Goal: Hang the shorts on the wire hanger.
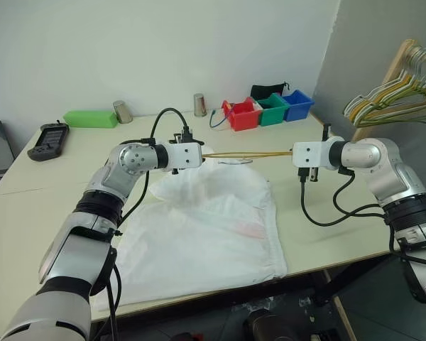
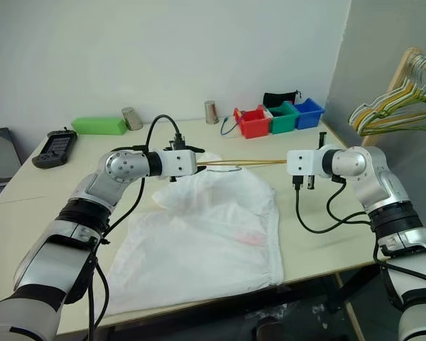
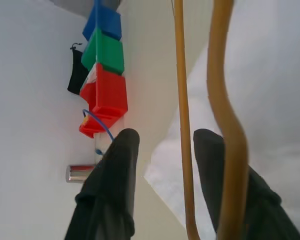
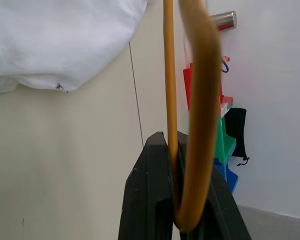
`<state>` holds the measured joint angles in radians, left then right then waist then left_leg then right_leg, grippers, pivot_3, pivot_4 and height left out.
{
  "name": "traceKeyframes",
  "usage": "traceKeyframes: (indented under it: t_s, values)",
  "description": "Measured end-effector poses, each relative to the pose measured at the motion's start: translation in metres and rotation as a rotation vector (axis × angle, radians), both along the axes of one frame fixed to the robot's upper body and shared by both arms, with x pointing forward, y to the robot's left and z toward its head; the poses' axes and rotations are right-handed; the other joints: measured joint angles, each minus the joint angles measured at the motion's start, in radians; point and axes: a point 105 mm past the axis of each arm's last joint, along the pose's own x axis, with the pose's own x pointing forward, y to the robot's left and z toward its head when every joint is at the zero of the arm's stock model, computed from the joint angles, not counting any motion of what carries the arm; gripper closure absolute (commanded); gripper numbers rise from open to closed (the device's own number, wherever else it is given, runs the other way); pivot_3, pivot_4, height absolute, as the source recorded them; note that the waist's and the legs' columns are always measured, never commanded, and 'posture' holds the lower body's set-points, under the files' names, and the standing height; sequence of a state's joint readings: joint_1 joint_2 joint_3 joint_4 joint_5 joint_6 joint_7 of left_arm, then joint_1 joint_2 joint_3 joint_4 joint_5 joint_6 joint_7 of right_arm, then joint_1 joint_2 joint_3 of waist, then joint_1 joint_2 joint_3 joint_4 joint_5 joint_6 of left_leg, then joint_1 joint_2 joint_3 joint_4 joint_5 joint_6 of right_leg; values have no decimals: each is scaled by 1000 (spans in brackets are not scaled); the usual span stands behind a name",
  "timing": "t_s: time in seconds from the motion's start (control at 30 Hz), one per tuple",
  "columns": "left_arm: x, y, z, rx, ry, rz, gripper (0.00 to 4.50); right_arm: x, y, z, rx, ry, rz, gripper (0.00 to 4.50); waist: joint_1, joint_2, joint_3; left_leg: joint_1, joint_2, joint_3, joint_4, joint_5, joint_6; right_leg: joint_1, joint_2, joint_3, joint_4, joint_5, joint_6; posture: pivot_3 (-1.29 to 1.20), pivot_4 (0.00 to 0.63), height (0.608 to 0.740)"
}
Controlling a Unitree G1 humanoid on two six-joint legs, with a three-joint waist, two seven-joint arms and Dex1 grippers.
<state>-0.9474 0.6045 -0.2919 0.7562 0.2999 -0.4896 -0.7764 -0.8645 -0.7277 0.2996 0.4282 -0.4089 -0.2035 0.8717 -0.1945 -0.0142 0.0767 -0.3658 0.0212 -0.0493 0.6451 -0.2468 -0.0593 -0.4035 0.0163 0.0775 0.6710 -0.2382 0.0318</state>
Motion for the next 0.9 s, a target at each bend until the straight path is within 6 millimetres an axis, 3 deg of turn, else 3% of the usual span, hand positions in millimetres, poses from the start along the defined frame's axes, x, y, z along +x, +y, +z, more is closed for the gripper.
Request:
traceKeyframes:
  t_s: [0.17,0.3,0.47,0.63,0.7,0.77,0.9]
  values:
    - [-3,0,6,-41,3,-24,752,0,-1,-3,4,10,-5,4500,0,0,0,1,0,1,0,1,1,0,0,1,3,0,0,-112,13,740]
    - [-12,7,13,-122,33,-50,21,-6,-10,-20,46,110,-40,4500,-1,0,0,2,0,2,0,1,2,0,0,3,4,0,0,-105,20,740]
    - [-27,16,8,-230,98,-52,21,-14,-40,-31,106,235,-140,4500,1,0,0,2,-1,3,1,1,2,-1,0,5,5,0,0,-104,24,740]
    - [-40,13,24,-396,93,-42,21,-24,-69,-34,244,383,-277,4500,2,0,0,4,-1,5,1,1,2,-1,0,7,5,0,0,-108,26,740]
    - [-56,9,18,-471,132,-38,21,-40,-79,-49,313,535,-336,4500,2,0,0,4,-1,8,0,1,2,0,0,11,6,-1,2,-108,26,740]
    - [-75,3,-2,-537,246,-30,21,-62,-91,-66,391,725,-420,4500,2,0,0,4,-1,9,1,1,2,-1,0,12,7,-2,3,-100,32,740]
    - [-125,-15,-36,-625,481,-34,21,-130,-113,-77,545,1184,-573,4500,9,-1,1,5,-1,9,1,1,2,-1,0,13,7,-3,3,-87,38,740]
